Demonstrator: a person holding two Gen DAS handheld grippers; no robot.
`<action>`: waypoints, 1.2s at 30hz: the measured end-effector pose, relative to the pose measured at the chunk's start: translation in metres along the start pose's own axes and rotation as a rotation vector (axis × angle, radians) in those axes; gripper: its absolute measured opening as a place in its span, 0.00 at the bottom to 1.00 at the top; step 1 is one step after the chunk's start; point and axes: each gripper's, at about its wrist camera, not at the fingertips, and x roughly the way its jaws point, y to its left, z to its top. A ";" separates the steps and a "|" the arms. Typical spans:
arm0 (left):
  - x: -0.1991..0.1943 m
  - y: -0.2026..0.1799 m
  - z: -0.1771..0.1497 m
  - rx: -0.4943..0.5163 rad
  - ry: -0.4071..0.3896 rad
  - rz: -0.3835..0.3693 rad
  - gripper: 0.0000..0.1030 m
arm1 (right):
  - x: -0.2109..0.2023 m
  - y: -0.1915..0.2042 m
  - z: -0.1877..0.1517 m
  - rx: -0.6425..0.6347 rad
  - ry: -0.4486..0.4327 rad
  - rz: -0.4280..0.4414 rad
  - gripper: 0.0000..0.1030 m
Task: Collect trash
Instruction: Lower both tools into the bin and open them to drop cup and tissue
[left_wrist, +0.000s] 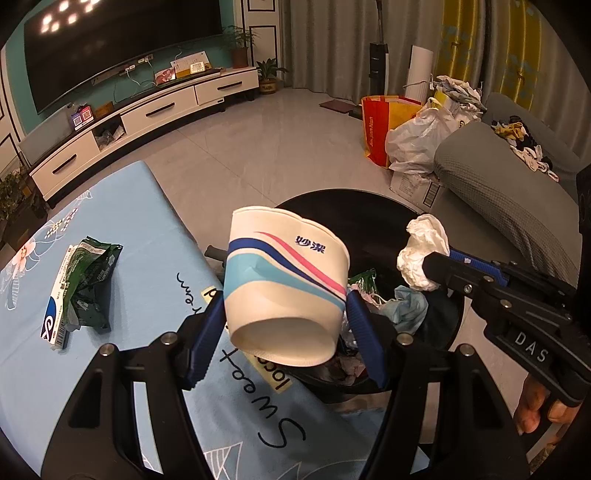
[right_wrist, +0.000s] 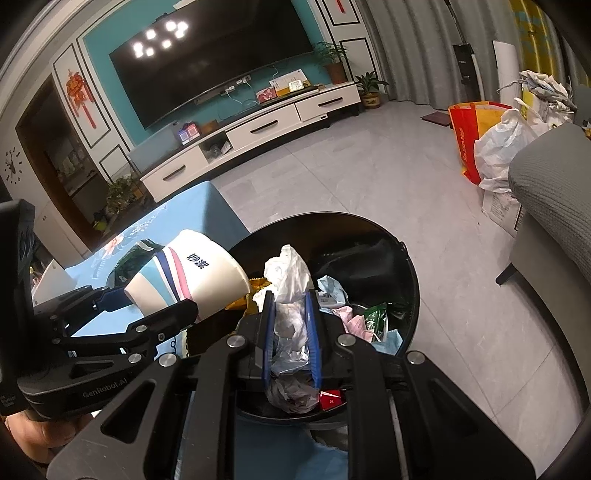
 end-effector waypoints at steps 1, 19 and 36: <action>0.001 0.000 0.000 0.001 0.002 0.001 0.65 | 0.001 0.000 0.000 0.000 0.002 -0.002 0.17; 0.011 -0.007 0.002 0.024 0.017 0.020 0.65 | 0.009 -0.007 0.001 0.016 0.016 -0.016 0.18; 0.012 -0.005 0.003 0.025 0.016 0.029 0.65 | 0.010 -0.009 0.001 0.035 0.015 -0.013 0.34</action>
